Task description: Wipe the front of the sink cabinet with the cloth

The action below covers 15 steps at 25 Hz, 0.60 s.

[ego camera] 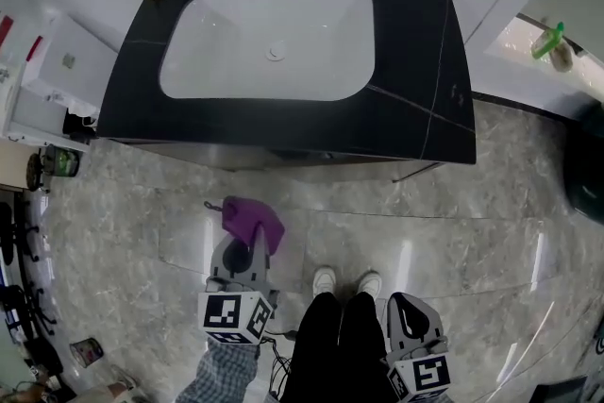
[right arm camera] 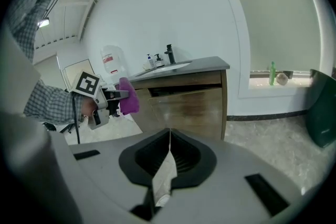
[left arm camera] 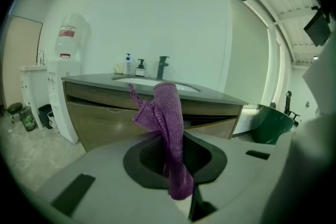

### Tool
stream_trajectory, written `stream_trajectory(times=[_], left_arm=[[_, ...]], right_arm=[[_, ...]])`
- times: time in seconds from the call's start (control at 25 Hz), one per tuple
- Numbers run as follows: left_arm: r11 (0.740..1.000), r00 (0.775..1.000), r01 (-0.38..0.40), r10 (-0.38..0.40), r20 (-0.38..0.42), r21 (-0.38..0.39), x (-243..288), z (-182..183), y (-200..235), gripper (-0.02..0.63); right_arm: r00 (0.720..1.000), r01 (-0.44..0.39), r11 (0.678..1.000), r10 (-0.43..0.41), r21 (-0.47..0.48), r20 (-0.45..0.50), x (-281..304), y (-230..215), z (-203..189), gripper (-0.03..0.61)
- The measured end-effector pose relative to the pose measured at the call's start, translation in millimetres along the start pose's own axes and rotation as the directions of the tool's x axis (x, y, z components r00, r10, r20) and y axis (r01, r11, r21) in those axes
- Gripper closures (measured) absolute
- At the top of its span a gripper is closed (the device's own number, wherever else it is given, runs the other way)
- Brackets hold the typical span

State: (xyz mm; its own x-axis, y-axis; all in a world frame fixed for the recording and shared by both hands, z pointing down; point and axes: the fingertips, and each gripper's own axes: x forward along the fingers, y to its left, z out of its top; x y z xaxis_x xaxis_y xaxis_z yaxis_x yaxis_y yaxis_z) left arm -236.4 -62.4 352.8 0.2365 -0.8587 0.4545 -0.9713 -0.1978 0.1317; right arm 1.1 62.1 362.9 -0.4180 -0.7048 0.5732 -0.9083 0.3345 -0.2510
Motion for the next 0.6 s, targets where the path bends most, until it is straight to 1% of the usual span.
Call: stream_trajectory(times=[0.08,0.16,0.24,0.32,0.48,0.6], left_arm=[[0.998,0.999,-0.042,0.041,0.003,0.049,14.6,0.5,9.1,0.560],[0.991,0.996,-0.084,0.083,0.016,0.108,31.4,3.3,16.9,0.560],[0.976,0.991,-0.133,0.131,0.022,0.172,48.7,5.0,24.6,0.560],[0.960,0.984,-0.175,0.176,0.015,0.218,62.7,4.6,30.9,0.560],[0.941,0.977,-0.205,0.212,0.005,0.270,82.4,1.7,28.2,0.560],[0.940,0.975,-0.212,0.221,-0.001,0.268,95.4,-3.4,19.0,0.560]], right_arm=[[1.000,-0.012,1.000,0.012,0.004,0.009,2.2,-1.8,-7.3,0.557],[1.000,-0.020,1.000,0.020,0.010,0.000,3.7,-5.2,-17.5,0.558],[1.000,-0.021,1.000,0.021,0.021,-0.004,5.4,-8.7,-26.4,0.557],[1.000,-0.019,0.999,0.019,0.040,-0.003,6.2,-11.6,-33.3,0.557],[1.000,0.002,0.995,0.001,0.097,-0.027,3.2,-24.4,-48.6,0.557],[0.998,0.012,0.995,-0.006,0.103,-0.062,-1.0,-36.2,-59.1,0.557]])
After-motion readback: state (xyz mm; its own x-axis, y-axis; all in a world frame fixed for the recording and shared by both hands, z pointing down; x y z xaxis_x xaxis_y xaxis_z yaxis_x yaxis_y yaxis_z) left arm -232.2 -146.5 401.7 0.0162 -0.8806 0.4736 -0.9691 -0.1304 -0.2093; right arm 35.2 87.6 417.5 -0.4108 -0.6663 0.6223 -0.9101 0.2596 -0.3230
